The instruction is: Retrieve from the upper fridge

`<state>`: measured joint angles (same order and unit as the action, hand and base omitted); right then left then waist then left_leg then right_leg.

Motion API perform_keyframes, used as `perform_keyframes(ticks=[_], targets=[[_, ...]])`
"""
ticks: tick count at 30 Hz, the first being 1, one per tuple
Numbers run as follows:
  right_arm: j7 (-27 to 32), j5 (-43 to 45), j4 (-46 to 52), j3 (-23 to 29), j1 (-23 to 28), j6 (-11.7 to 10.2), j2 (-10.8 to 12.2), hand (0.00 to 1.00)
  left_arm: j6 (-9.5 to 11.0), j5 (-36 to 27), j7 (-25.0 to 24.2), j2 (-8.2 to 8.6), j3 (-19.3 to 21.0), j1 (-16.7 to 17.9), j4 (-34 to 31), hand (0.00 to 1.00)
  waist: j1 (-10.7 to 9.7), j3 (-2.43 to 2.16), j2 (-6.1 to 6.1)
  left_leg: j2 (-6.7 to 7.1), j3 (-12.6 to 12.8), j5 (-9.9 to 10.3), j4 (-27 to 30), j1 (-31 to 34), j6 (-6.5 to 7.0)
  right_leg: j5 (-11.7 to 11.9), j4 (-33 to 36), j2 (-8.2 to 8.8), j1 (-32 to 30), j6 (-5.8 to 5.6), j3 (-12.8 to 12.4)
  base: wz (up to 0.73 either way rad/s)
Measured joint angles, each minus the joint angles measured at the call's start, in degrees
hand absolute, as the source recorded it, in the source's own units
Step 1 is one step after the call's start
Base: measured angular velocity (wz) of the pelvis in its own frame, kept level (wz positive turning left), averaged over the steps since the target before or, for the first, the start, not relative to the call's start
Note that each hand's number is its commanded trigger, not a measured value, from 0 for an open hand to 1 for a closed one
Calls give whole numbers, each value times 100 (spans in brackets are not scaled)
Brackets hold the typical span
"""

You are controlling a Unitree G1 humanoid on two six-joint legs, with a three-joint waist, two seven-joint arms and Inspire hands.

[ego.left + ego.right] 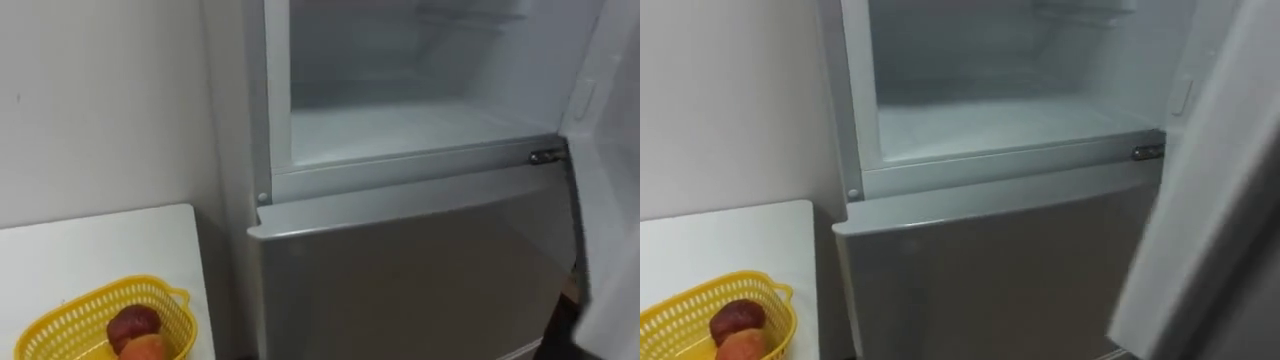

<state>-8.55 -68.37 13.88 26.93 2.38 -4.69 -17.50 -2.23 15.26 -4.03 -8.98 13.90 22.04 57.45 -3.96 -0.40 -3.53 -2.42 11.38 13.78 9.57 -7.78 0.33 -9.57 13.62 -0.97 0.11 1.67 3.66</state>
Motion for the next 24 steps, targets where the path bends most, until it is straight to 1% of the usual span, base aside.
perform_keyframes(ticks=[2, 4, 7, 9, 12, 14, 15, 16, 17, 20, 24], targets=[[-62, 51, -1, -79, 4, 31, -6, 0, -16, 7, 3, -1, -83, 6, 17, 0, 40, 0, -26, 7, -63, 0, 9, -15, 0, 0, -3, 10, 56, 0, 52, 13], [-120, 37, -3, -114, 6, 58, -4, 0, -12, -2, 4, 0, -86, 6, 68, 0, 122, 1, -47, 5, -80, -1, 8, -61, -1, -1, -6, 25, 117, 1, 91, 9], [-351, 35, -11, -172, 5, 98, -4, 0, -20, -2, 6, 1, -112, 7, 191, 0, 234, 0, -49, 13, -154, -1, 8, -67, -1, -6, -68, 38, 169, -3, 144, 13], [-548, -109, -11, -320, 5, 113, -7, 0, -41, -1, 3, 0, -110, 37, 227, 0, 306, -7, -52, 16, -264, 0, 5, -76, -1, -12, -122, 61, 197, -13, 244, 20], [-691, -152, -12, -585, -17, 113, -7, 0, -30, -17, 4, -1, -111, 23, 238, 0, 534, -8, -49, 14, -276, 0, -4, -75, -1, -12, -121, 68, 204, -13, 278, 5], [-739, -149, -12, -735, -16, 110, -4, 0, -22, -64, 8, -1, -105, -5, 317, 0, 620, -13, -54, 15, -299, 0, -3, -75, -1, -12, -111, 74, 230, -14, 301, 9], [-762, -174, -21, -735, 6, 55, 62, 0, -19, -133, 5, 8, -106, 14, 418, 0, 619, -5, -54, 16, -343, 0, -2, -88, -1, -12, -121, 84, 290, -15, 333, 13], [-776, -240, -41, -760, 6, 82, 35, 0, -32, -144, 3, 7, -106, -2, 535, 0, 591, -5, -55, 16, -360, 0, -1, -87, 0, -13, -135, 89, 308, -17, 351, 10], [-782, -276, -42, -767, 5, 96, 34, 0, -31, -161, 3, 6, -105, -4, 556, 0, 598, 4, -73, 16, -362, -1, 3, -80, 0, -13, -143, 89, 310, -17, 356, 6], [-784, -350, -47, -767, 4, 96, 36, 0, -30, -220, -13, 7, -105, -3, 598, 0, 603, 4, -76, 19, -372, -1, 16, -59, -2, -13, -189, 88, 312, -17, 381, 2], [-792, -357, -47, -771, 4, 98, 36, 0, -31, -223, -27, 7, -105, -6, 627, 0, 603, 16, -95, 20, -380, -3, 16, -53, -5, -13, -192, 86, 313, -16, 394, 0]])
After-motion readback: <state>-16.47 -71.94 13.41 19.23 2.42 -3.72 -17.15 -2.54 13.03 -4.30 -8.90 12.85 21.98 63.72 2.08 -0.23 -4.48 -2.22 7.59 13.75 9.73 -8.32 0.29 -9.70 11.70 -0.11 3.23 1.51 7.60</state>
